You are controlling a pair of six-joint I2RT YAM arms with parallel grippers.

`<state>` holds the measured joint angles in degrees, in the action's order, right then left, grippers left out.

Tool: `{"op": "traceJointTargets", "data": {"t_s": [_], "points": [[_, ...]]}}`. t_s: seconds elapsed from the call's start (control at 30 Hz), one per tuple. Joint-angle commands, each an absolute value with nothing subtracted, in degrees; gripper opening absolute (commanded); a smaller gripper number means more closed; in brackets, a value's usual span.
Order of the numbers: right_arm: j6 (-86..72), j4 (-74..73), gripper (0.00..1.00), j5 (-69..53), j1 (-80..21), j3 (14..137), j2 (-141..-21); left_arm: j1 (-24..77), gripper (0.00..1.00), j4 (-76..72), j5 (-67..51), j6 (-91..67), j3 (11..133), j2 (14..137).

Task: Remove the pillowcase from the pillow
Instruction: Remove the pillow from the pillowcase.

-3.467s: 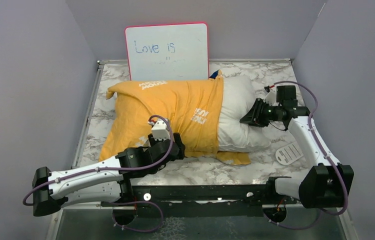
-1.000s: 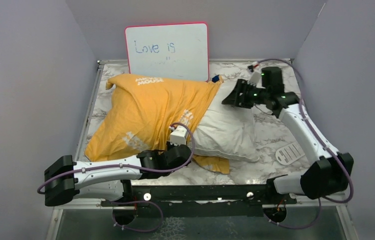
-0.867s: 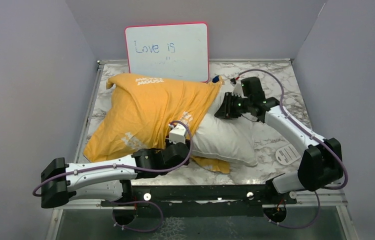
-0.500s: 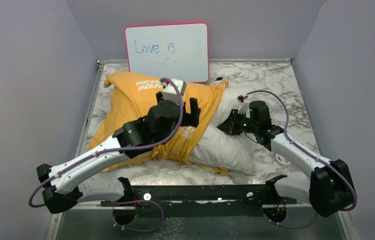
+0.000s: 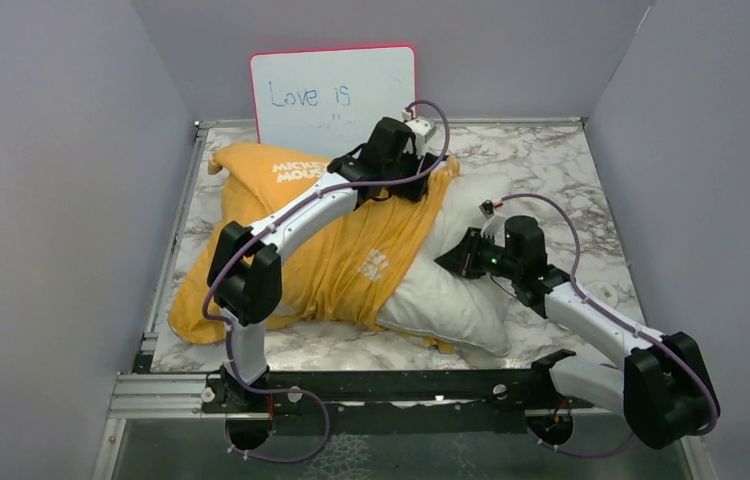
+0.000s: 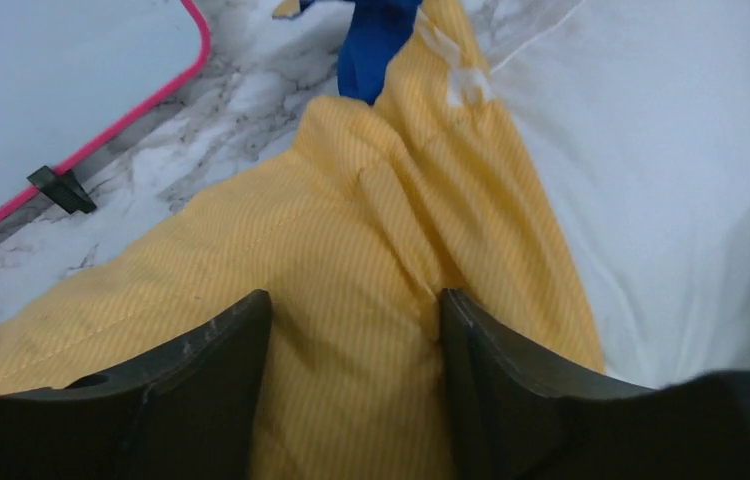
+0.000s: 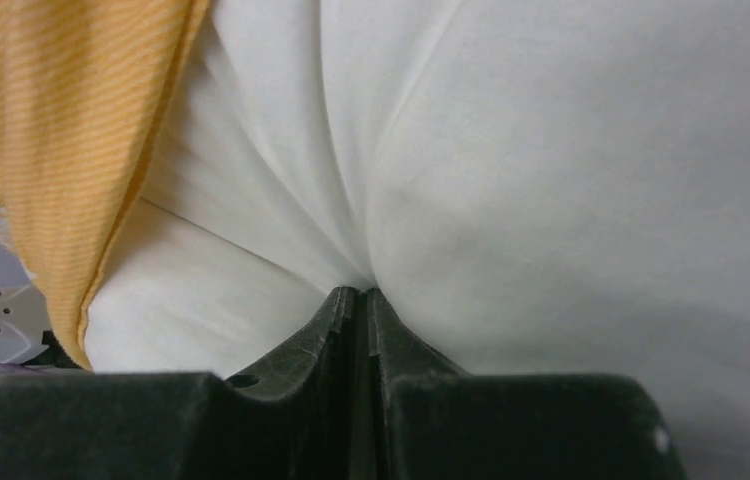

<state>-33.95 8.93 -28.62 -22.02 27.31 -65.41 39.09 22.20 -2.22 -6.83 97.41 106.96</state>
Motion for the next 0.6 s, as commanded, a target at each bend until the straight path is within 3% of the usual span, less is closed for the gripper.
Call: {"op": "traceJointTargets", "data": {"t_s": [0.0, 0.13, 0.23, 0.3, 0.33, 0.37, 0.4, 0.5, 0.57], "points": [[-31.34, -13.92, 0.16, -27.15, -23.16, 24.49, -64.94, 38.80, 0.52, 26.01, -10.57, -6.84, 96.90, 106.64], [-30.88, -20.09, 0.22, -24.93, -23.12, 31.64, -61.22, 38.73, 0.02, 23.21, -8.07, -8.27, 91.67, 102.22], [-27.80, -23.91, 0.32, -20.77, -23.12, 39.49, -59.25, 38.76, 0.00, 19.24, -8.13, -9.27, 87.31, 98.00], [-27.16, -28.27, 0.39, -10.18, -23.12, 46.06, -58.51, 38.71, 0.00, 17.15, -7.07, -10.20, 84.67, 95.44], [-27.05, -29.86, 0.49, -4.84, -23.14, 48.92, -58.22, 38.70, 0.00, 16.39, -6.15, -10.72, 83.39, 94.18], [-27.46, -31.84, 0.69, 1.08, -23.04, 51.72, -58.23, 38.72, 0.00, 15.74, -5.00, -11.38, 82.31, 93.02], [-28.11, -33.29, 0.80, 6.76, -23.03, 54.13, -58.39, 38.70, 0.00, 15.05, -3.93, -11.99, 81.26, 91.78], [-30.14, -36.66, 0.99, 15.89, -21.43, 60.14, -59.89, 38.69, 0.00, 12.65, -2.63, -13.31, 78.71, 88.37], [-30.75, -37.18, 1.00, 13.50, -17.67, 62.41, -61.61, 38.75, 0.00, 11.22, -2.79, -13.89, 77.49, 86.50]]}}
